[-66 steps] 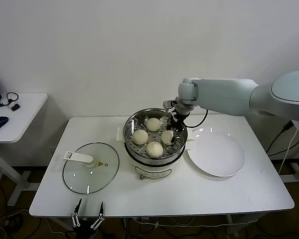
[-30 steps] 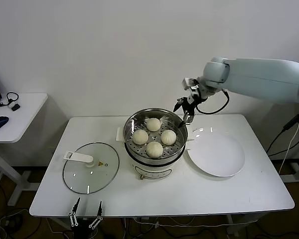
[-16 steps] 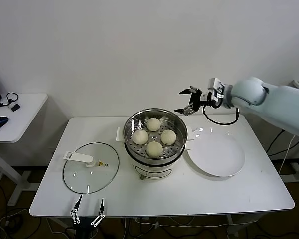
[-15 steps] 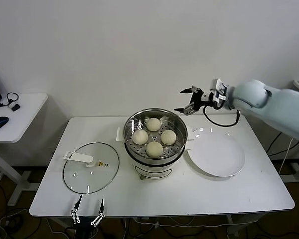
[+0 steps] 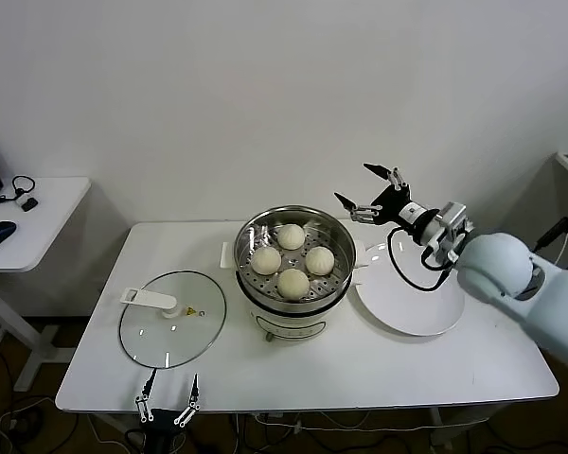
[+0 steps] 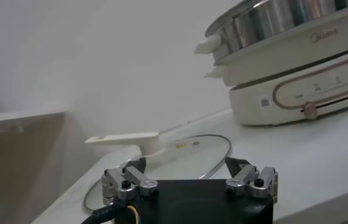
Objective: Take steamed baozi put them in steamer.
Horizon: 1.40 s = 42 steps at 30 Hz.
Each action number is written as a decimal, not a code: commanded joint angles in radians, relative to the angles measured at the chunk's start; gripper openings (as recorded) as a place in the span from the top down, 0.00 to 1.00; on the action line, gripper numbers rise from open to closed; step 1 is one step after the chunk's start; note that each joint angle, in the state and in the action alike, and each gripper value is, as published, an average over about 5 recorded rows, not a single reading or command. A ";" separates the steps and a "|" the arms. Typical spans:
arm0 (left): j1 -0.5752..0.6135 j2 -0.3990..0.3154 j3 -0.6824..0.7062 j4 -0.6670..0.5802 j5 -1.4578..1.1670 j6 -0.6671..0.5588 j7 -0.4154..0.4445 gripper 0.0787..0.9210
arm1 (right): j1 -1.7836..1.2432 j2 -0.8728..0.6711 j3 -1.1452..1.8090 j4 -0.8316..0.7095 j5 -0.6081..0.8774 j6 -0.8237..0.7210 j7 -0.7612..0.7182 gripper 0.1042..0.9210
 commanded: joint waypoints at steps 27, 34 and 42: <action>-0.012 -0.009 0.013 -0.016 -0.032 -0.004 -0.017 0.12 | -1.498 0.951 0.928 -0.013 -0.497 0.698 -0.123 0.12; -0.006 -0.008 0.010 -0.026 -0.035 -0.005 -0.017 0.12 | -1.499 0.950 0.902 -0.029 -0.505 0.711 -0.120 0.12; -0.001 -0.006 0.005 -0.030 -0.046 -0.008 -0.018 0.12 | -1.496 0.949 0.895 -0.039 -0.504 0.722 -0.121 0.12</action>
